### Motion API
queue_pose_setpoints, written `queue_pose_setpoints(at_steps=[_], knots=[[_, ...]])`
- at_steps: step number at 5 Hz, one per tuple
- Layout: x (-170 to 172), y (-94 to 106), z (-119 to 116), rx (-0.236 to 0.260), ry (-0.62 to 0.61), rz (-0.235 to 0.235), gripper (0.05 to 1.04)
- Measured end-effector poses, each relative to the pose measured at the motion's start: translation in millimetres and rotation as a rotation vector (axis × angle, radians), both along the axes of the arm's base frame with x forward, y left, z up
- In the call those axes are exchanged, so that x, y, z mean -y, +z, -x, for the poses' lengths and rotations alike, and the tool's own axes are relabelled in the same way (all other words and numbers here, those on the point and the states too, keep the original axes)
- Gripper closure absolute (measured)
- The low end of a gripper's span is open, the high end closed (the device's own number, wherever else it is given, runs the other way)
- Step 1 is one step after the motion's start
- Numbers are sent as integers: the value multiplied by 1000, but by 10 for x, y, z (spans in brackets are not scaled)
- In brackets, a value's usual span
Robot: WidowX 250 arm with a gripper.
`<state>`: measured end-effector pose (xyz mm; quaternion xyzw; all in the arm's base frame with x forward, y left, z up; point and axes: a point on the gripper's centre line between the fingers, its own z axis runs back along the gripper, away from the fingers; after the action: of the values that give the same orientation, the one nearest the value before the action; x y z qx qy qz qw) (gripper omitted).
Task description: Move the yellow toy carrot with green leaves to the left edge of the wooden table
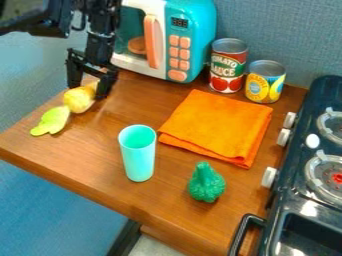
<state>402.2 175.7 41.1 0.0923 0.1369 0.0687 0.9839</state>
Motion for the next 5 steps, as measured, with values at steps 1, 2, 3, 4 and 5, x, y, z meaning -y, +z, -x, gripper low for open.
queue_pose_setpoints(at_steps=[1, 2, 3, 4, 5], knots=[[-15, -17, -17, 14, 0, -1, 112], [5, -71, -15, 19, -2, 11, 375], [38, -95, 16, 22, -5, 25, 537], [62, -61, 50, 32, -10, 31, 600], [115, 70, 165, 58, -33, 36, 623]])
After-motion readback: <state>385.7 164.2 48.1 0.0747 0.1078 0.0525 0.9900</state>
